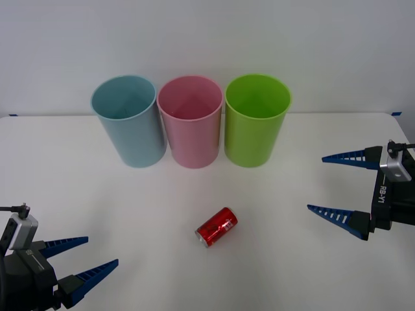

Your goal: Put cans in the blue bin and PET bottles in the pink bin and trash in the green bin.

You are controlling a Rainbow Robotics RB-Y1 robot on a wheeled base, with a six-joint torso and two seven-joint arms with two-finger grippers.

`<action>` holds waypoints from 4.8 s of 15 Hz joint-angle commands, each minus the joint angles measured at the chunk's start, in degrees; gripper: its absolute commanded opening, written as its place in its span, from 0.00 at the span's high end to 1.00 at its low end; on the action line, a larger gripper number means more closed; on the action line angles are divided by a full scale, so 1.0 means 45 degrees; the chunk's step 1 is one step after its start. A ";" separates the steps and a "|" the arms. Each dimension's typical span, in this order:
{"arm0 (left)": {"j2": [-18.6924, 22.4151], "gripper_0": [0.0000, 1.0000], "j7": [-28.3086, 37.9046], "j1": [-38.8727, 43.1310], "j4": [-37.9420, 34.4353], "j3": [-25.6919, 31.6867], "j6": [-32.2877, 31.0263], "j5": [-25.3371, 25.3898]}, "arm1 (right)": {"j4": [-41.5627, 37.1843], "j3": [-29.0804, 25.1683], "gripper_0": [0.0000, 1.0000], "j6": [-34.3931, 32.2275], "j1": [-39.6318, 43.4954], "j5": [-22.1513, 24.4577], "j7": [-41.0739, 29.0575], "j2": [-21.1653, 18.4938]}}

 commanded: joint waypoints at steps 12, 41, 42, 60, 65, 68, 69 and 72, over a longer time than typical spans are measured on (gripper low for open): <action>0.0000 0.00 -0.0001 0.0000 0.0000 0.0000 0.0000 0.0000 | 0.0000 0.0000 0.00 0.0000 0.0000 0.0000 0.0000 0.0000; 0.0000 0.00 -0.0001 0.0000 0.0000 0.0000 0.0000 0.0000 | -0.2070 0.5351 0.00 -0.0664 -0.3535 0.3144 0.1035 -0.2988; 0.0000 0.00 -0.0001 0.0000 0.0000 0.0000 0.0000 0.0000 | -0.2070 0.5762 0.00 -0.0664 -0.3750 0.3477 0.1171 -0.2988; 0.0000 0.00 -0.0001 0.0000 0.0000 0.0000 0.0000 0.0000 | 0.0019 1.0098 0.00 -0.0078 -0.5352 0.7187 0.3203 -0.0722; 0.0000 0.00 -0.0001 0.0000 0.0000 0.0000 0.0000 0.0000 | 0.1562 1.0957 0.00 0.0508 -0.5742 0.7559 0.3671 0.0157; 0.0000 0.00 -0.0001 0.0000 0.0000 0.0000 0.0000 0.0000 | 0.2265 1.1035 0.00 0.0586 -0.6016 0.8066 0.3886 0.0899; 0.0000 0.00 -0.0001 0.0000 0.0000 0.0000 0.0000 0.0000 | 0.2480 1.1152 0.00 0.0723 -0.6113 0.8301 0.3984 0.1114; 0.0000 0.00 -0.0001 0.0000 0.0000 0.0000 0.0000 0.0000 | 0.3301 1.1816 0.00 0.1387 -0.6582 0.8555 0.4003 0.1192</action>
